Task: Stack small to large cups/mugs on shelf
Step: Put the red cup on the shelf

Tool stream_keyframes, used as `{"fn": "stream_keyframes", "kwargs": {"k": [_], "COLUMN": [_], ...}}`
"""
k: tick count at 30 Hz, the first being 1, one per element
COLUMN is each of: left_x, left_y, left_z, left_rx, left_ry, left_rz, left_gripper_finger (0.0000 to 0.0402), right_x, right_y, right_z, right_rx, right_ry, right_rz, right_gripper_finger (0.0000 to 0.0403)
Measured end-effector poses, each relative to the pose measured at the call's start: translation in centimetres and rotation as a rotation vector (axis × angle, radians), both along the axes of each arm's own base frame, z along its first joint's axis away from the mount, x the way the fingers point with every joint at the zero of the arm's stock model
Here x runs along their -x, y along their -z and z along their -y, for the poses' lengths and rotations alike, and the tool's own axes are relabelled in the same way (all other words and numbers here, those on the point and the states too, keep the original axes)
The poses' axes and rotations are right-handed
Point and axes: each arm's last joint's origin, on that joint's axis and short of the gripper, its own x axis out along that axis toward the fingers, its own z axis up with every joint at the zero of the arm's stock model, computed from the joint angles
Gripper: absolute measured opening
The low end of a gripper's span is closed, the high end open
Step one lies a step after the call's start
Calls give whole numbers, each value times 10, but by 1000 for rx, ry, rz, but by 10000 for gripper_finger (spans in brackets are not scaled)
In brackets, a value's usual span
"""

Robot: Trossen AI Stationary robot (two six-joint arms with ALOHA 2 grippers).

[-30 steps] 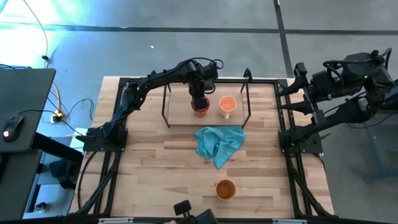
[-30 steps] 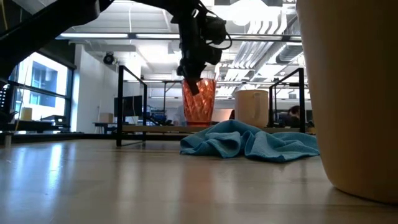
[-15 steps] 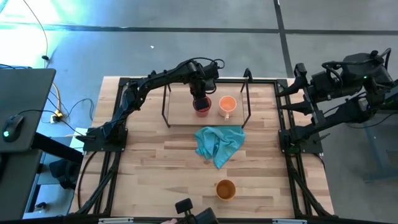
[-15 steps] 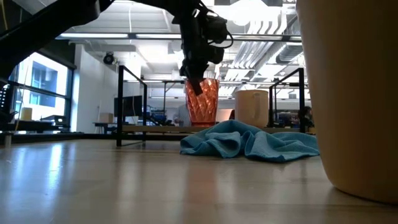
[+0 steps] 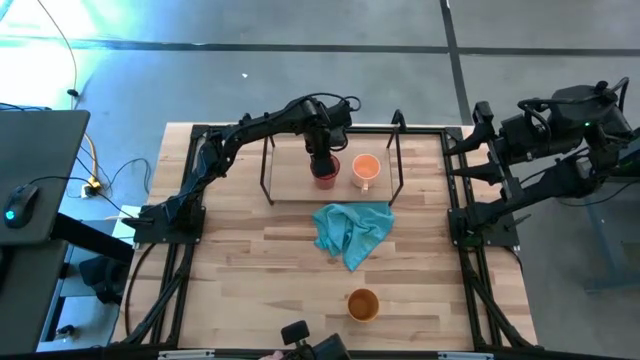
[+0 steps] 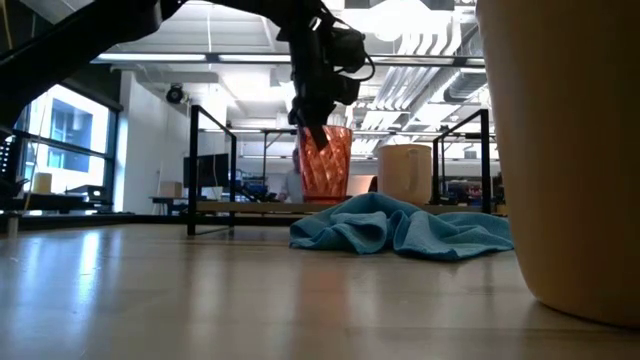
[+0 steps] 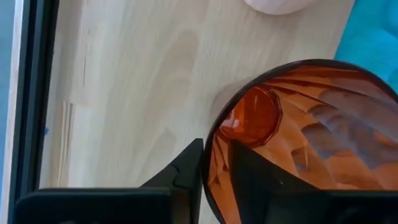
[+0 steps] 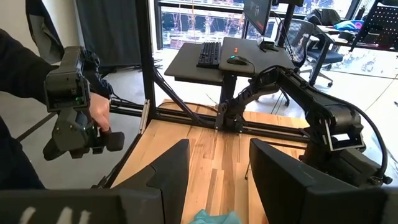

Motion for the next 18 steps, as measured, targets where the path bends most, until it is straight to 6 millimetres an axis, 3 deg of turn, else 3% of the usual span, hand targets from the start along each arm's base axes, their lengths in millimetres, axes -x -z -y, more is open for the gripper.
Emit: {"fn": "stream_keyframes", "kwargs": {"k": [11, 18], "left_x": [-1, -2], "left_y": [-1, -19], "left_z": [-2, -2], "left_rx": [-40, -63], "left_ry": [-17, -16], "left_rz": [3, 67], "left_gripper_finger": [83, 83], "right_x": [0, 1], "right_y": [1, 2], "right_z": [0, 0], "right_rx": [-16, -22], "right_ry": [4, 6], "right_rz": [-14, -26], "right_gripper_finger": [161, 161]}}
